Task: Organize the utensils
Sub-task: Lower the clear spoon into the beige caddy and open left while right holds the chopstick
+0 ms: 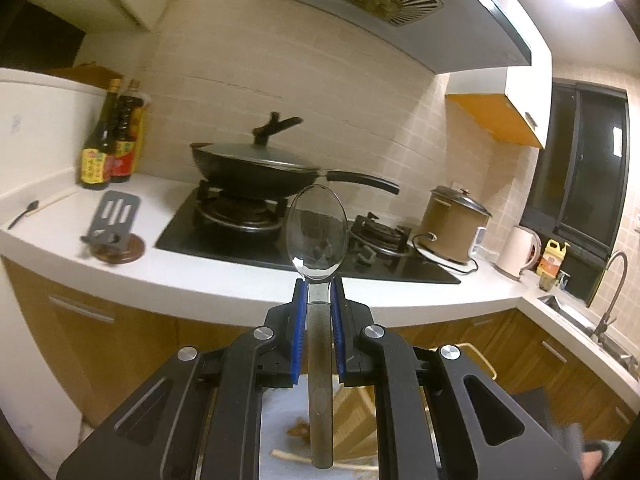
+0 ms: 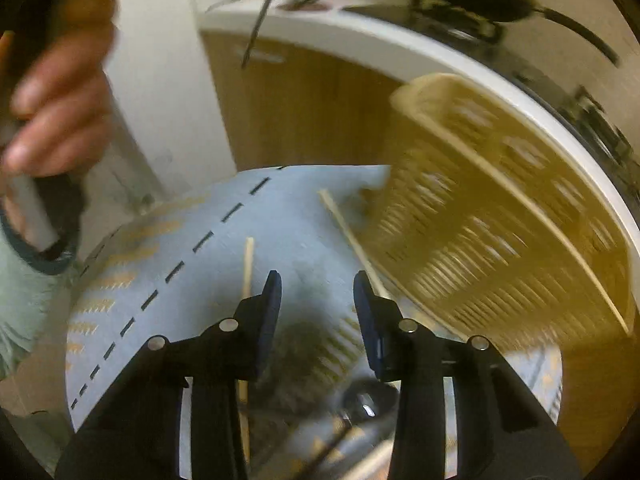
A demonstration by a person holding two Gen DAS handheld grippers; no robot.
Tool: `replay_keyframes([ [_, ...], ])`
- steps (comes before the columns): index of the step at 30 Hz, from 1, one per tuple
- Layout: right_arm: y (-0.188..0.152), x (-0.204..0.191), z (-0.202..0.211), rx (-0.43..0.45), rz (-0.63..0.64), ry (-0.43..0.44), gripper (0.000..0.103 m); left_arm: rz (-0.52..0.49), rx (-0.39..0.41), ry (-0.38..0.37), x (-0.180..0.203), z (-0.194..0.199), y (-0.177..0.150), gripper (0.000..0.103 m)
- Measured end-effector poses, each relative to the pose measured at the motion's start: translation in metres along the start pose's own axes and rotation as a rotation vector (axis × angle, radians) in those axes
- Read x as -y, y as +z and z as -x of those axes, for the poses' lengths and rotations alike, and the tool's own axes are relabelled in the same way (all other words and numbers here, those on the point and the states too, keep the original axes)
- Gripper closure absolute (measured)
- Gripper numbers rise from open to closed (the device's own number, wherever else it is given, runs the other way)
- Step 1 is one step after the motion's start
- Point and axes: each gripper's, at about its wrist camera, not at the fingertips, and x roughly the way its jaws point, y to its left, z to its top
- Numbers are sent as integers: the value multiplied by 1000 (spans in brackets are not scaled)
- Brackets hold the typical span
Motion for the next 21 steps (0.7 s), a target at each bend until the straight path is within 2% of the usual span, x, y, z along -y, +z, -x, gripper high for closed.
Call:
replay_keyframes([
  [5,34,-18,-49,-61,55,-52,69,0,-1,16,-23,14,-2,93],
  [9,55,-23,-83,-135,89,-170,76,6,3,23,-38,21,-3,93],
  [16,76,-22,-113,-257,40,-187,80,38,5,15,-59,23,-6,93],
  [21,81,-7,-112,-298,-51,-138,80,58,3,13,-71,27,-9,93],
])
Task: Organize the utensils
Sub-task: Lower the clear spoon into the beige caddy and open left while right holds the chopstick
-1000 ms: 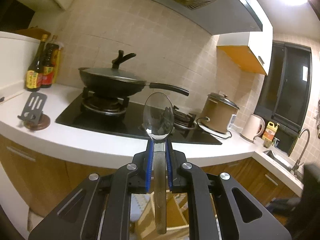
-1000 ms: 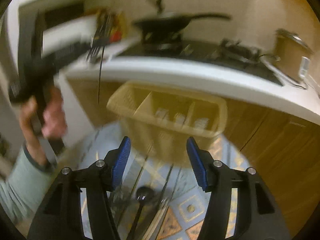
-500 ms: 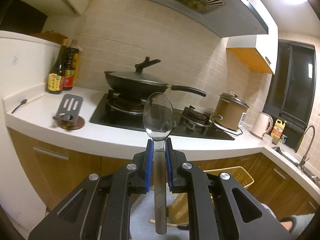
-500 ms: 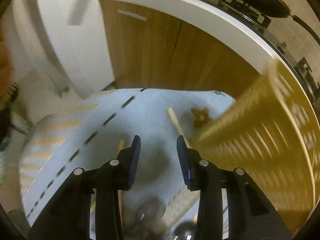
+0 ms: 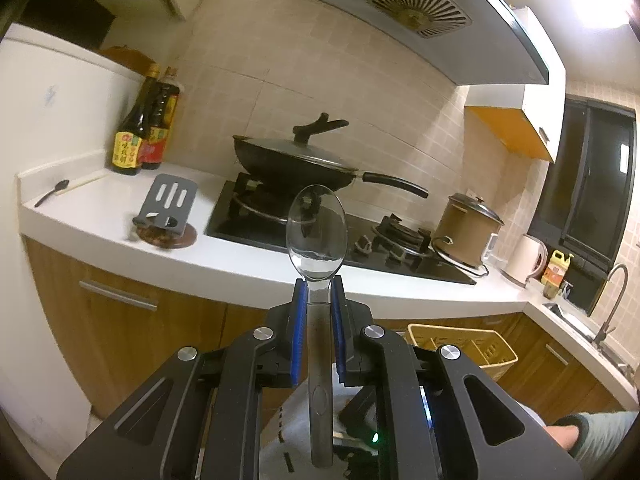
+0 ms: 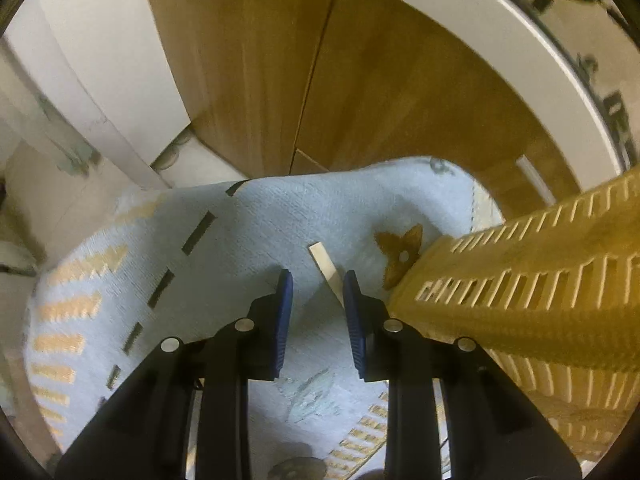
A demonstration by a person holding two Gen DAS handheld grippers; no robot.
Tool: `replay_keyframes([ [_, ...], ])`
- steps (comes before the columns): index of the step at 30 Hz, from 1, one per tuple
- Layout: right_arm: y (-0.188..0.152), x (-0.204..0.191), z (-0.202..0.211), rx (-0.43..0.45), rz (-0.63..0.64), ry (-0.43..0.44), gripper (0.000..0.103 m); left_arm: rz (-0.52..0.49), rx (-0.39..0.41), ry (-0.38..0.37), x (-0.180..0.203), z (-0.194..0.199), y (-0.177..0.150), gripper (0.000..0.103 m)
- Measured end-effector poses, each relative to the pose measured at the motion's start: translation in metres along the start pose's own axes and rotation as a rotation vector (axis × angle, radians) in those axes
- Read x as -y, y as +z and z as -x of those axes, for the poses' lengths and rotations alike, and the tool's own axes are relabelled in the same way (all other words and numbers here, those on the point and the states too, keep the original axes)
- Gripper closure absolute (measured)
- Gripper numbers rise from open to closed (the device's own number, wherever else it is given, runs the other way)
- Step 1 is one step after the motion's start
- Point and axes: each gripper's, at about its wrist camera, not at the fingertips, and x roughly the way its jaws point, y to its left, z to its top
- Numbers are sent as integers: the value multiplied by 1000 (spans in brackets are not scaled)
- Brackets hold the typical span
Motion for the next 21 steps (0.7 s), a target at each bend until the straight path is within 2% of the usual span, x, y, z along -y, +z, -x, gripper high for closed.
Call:
replay_keyframes([
  [3,0,4,1,-12,-11,23,81,10,3,-3,-4,3,-1,93],
  [5,-5,2,2,-11,-1,-2,96,11,4,-4,-5,6,-1,93],
  [7,-11,-1,5,-14,-5,12,101,12,4,-7,-5,8,-2,93],
  [11,-20,6,12,-40,-77,145,101,13,2,-14,-3,13,-3,93],
  [14,-23,9,25,6,-49,111,100,2,0,-15,-2,17,-4,93],
  [16,-26,11,29,7,-27,127,98,-7,0,-14,0,20,-4,93],
  [21,-33,10,29,-18,42,103,97,-6,-7,-19,-1,22,-6,93],
])
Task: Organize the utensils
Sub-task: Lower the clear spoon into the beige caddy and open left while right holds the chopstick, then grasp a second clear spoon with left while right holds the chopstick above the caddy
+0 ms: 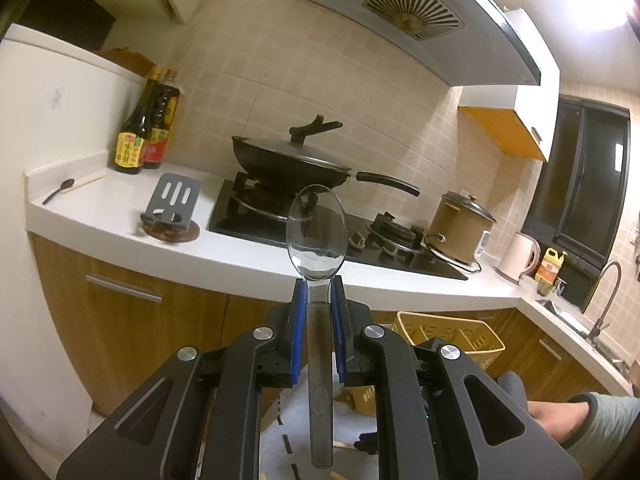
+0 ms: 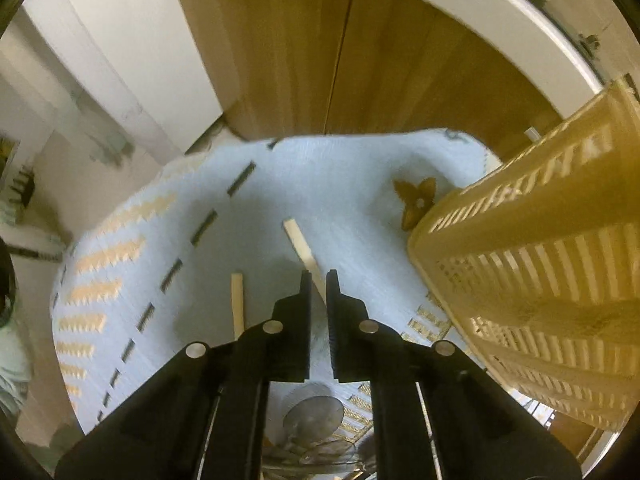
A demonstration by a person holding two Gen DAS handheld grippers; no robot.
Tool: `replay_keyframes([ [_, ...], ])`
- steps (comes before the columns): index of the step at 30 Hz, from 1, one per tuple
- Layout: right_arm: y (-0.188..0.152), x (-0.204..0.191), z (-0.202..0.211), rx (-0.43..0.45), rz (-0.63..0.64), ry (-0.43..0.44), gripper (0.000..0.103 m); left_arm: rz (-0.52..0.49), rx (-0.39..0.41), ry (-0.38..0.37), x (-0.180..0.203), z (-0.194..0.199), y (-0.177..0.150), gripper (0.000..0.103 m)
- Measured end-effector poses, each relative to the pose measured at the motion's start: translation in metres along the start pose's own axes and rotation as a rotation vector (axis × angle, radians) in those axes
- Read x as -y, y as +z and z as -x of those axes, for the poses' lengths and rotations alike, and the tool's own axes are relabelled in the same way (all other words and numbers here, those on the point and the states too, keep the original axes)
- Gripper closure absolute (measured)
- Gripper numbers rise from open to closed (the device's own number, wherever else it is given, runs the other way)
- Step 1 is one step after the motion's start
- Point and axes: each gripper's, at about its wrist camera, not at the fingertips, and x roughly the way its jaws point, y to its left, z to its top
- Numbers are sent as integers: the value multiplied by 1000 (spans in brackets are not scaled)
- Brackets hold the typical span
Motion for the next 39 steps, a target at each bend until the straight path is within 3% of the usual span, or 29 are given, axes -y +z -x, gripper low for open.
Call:
replay_keyframes([
  [5,-2,11,-2,-9,-9,30,94,-20,-27,0,3,-3,-7,93],
  [9,-2,16,0,4,15,35,72,-24,-39,-1,2,-6,-10,93],
  [13,-1,12,-11,-20,42,45,71,-18,-50,-9,2,-13,-12,93],
  [17,4,6,-22,-12,80,51,74,-24,-63,-10,4,-18,-17,93],
  [19,5,-2,-21,-13,107,67,95,-25,-70,-14,4,-20,-19,93],
  [25,-7,-17,-11,65,155,34,99,-38,-85,-40,10,-21,-19,103],
  [31,-27,-7,30,187,100,48,99,-50,-87,-84,16,-10,-15,103],
  [39,-72,6,99,396,27,50,99,-5,-71,-56,3,18,-9,103],
])
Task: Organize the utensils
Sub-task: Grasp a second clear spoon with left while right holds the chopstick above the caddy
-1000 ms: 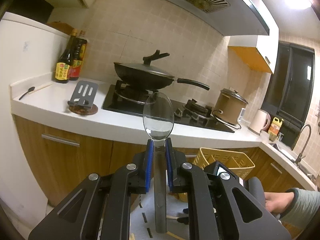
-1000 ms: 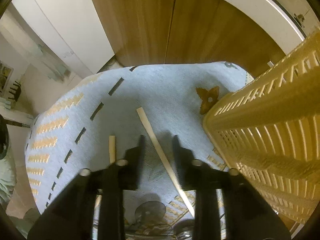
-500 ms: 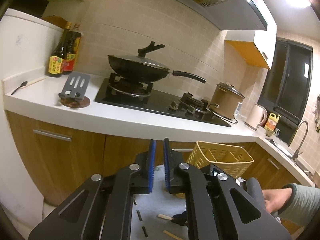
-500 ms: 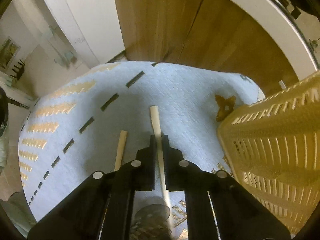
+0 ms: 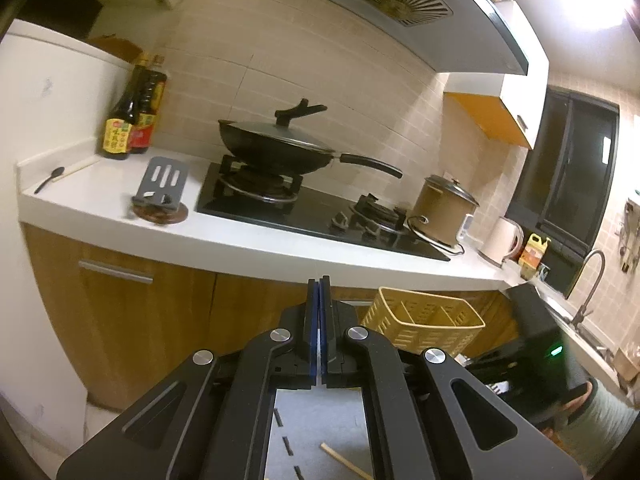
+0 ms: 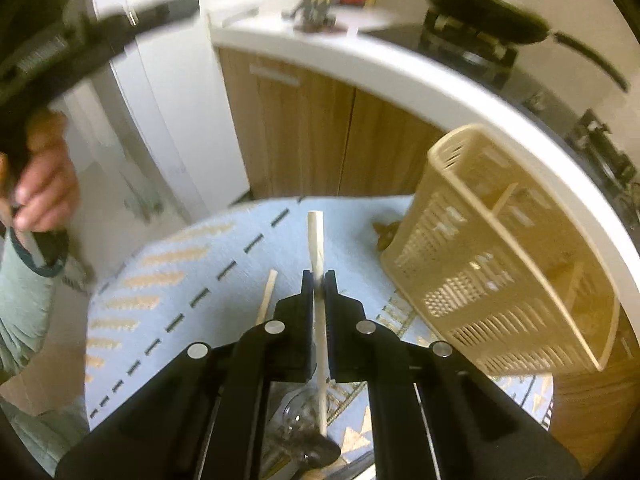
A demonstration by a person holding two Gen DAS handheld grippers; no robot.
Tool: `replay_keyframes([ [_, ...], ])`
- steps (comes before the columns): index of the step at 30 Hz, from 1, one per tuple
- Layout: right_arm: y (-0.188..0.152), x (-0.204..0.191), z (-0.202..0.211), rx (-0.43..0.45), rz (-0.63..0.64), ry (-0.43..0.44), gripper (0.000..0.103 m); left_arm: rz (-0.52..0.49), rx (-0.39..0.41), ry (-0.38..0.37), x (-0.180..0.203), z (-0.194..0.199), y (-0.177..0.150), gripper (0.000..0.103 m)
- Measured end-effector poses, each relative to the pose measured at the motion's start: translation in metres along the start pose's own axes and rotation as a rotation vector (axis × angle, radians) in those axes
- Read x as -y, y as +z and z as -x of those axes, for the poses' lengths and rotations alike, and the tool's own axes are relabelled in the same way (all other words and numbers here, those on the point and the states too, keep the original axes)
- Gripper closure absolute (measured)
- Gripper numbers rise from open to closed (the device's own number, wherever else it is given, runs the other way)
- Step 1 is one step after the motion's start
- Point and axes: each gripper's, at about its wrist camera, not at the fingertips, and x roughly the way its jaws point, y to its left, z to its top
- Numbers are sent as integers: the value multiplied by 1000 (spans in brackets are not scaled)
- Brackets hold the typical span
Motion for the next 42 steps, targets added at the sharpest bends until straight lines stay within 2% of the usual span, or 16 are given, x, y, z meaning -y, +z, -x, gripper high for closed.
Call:
replay_keyframes([
  [4,-17,1,38,108,-45,-26,100,-16,-15,1,8,5,-6,103],
  [12,-39,6,101,268,-124,-79,100,-46,-39,-18,29,5,-15,103],
  [18,-42,16,144,381,-186,-80,100,-75,-62,-41,48,1,-20,103],
  [21,-42,25,167,449,-213,-111,100,-102,-80,-52,59,-1,-25,103],
  [27,-40,49,190,507,-268,-139,100,-146,-128,-89,77,-9,-36,103],
  [30,-45,57,188,502,-294,-125,100,-179,-211,-136,87,-18,-54,103],
  [31,-49,59,187,492,-302,-119,100,-204,-268,-164,91,-23,-65,103],
  [35,-65,63,176,452,-325,-103,100,-322,-455,-199,108,-41,-109,103],
  [37,-75,66,170,431,-346,-87,100,-379,-561,-248,121,-50,-134,101],
  [42,-98,67,162,393,-369,-66,100,-532,-702,-268,148,-62,-175,100],
])
